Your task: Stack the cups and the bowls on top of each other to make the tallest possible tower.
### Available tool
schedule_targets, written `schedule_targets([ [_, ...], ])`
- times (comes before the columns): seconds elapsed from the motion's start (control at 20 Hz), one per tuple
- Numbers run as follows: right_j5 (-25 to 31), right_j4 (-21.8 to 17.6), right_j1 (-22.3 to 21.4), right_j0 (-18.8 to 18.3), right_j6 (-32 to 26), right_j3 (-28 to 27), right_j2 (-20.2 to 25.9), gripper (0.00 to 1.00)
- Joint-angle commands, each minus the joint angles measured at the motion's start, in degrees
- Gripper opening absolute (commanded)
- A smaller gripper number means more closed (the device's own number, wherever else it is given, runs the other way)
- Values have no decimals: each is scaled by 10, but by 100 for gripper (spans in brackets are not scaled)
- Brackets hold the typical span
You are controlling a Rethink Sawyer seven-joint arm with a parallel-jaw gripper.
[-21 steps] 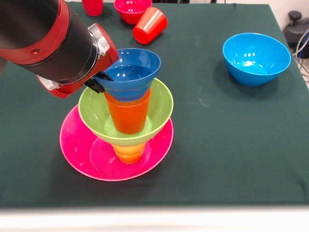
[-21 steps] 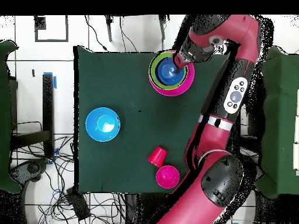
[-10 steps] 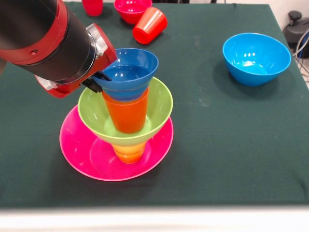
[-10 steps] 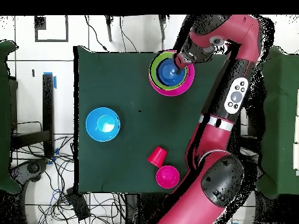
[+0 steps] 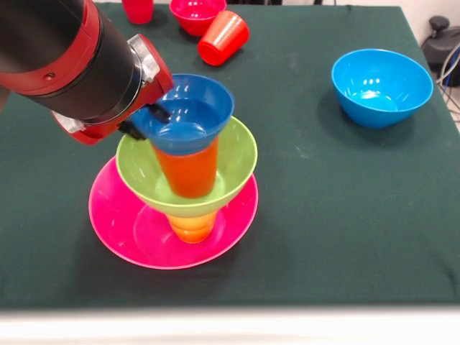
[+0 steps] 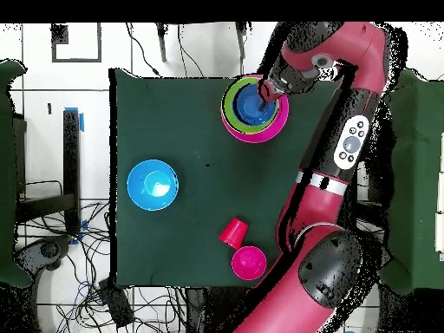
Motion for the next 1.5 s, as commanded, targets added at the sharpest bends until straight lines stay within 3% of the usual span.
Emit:
schedule_targets([
  [0.05, -50, -14, 29, 19, -136, -10, -71, 100],
  [0.8, -18, -34, 22, 31, -149, -37, -47, 100],
  [1.5, 77, -107, -33, 49, -182, -67, -11, 100],
])
